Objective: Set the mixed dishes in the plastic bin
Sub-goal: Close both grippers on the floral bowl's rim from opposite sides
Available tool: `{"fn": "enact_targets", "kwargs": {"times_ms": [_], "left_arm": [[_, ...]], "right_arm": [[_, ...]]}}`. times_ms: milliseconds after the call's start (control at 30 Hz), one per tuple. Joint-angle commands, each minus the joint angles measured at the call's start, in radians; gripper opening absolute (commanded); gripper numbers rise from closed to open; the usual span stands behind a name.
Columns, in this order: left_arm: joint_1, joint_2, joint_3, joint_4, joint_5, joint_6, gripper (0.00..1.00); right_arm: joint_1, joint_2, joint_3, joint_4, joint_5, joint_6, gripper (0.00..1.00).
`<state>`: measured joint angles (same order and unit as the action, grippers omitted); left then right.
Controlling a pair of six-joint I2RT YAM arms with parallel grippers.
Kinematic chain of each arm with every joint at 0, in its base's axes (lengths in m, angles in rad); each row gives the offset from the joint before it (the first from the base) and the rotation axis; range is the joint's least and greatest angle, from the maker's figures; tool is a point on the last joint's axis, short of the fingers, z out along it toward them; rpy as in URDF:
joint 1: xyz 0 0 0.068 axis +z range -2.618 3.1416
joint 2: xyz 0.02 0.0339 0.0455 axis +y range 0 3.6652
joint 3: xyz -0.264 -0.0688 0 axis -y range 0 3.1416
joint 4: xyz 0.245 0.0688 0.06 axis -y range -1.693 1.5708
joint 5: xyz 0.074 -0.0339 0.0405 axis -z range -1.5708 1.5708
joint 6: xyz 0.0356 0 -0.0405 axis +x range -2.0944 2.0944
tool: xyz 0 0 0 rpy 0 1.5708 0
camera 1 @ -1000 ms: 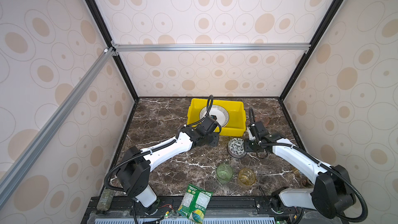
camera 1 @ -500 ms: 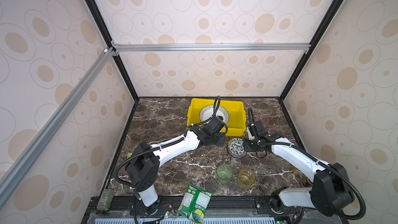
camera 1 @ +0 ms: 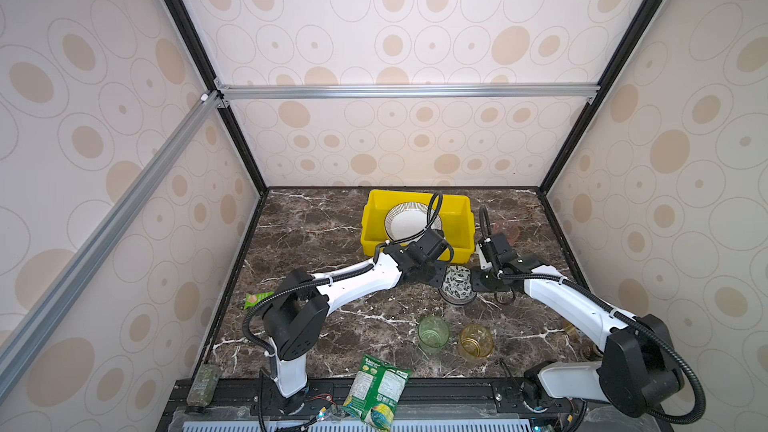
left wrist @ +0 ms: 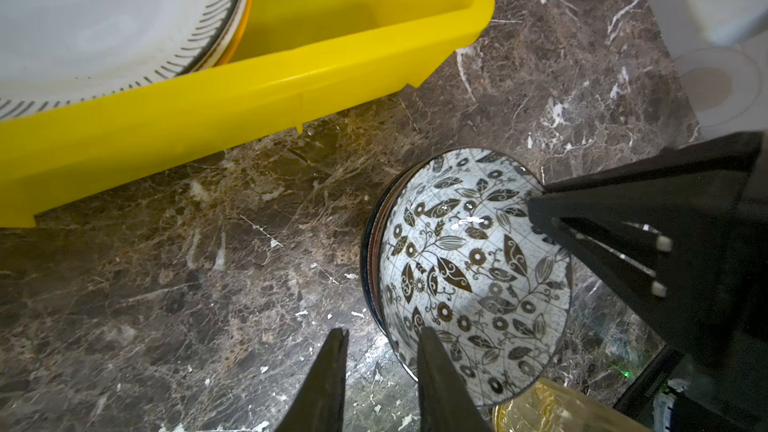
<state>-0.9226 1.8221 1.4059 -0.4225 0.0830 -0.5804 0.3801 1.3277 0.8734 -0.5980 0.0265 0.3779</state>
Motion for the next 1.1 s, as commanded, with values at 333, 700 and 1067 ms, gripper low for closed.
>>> {"fn": "enact_targets", "kwargs": {"times_ms": [333,700,1067], "left_arm": [[-0.015,0.067,0.088,-0.024,-0.002,-0.018,0.32],[-0.023,0.115,0.124,-0.035,0.014,-0.019,0.32],[-0.027,0.153,0.149,-0.055,0.008,-0.013,0.3]], "right_arm": [[-0.001,-0.031,0.012,-0.005,-0.014,-0.015,0.11],[-0.001,-0.032,0.008,-0.003,-0.019,-0.017,0.11],[-0.002,-0.03,0.003,-0.002,-0.018,-0.016,0.11]]}}
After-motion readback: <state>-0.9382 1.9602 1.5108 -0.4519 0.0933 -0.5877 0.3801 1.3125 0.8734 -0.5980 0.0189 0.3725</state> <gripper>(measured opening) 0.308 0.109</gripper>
